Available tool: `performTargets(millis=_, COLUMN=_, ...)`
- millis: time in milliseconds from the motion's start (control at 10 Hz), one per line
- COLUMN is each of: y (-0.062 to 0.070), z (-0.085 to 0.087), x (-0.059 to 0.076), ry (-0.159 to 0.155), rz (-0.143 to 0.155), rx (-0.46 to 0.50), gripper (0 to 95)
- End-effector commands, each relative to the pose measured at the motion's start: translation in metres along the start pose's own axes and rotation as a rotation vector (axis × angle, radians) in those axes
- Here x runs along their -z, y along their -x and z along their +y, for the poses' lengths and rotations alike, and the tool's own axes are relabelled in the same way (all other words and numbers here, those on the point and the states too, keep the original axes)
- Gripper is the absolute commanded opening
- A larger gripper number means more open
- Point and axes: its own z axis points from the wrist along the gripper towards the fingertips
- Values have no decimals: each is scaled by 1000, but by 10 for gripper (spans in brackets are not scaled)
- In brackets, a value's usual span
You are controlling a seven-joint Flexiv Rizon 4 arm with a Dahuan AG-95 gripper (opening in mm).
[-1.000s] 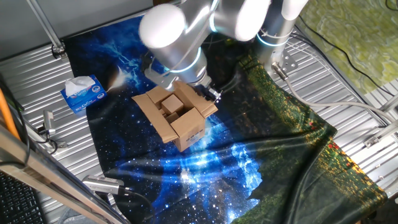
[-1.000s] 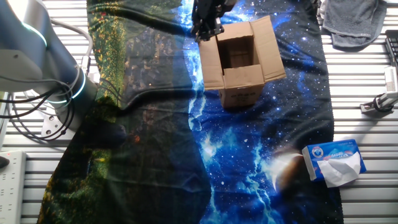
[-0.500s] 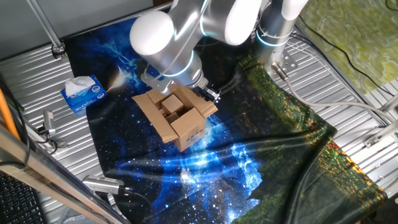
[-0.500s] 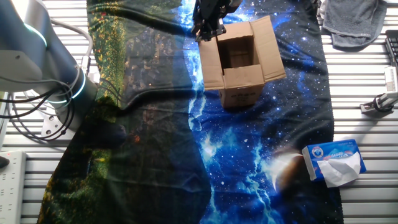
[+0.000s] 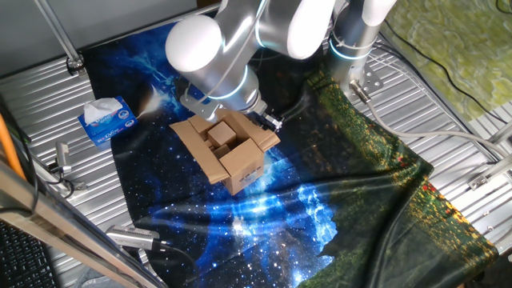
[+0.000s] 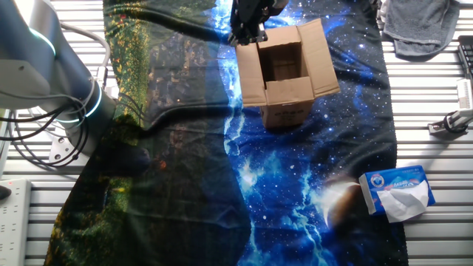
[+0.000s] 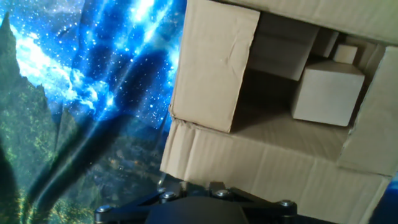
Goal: Cover the box
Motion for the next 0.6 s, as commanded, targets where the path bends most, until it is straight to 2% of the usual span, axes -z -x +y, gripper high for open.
performTargets(millis=100, y=-4, z=4, x=-1, ry=-1, rz=-2, rx=-2, gripper=0)
performTargets(millis=600, y=-10, z=9, x=-5, ry=-9, rz=-17, rx=-15, gripper=0)
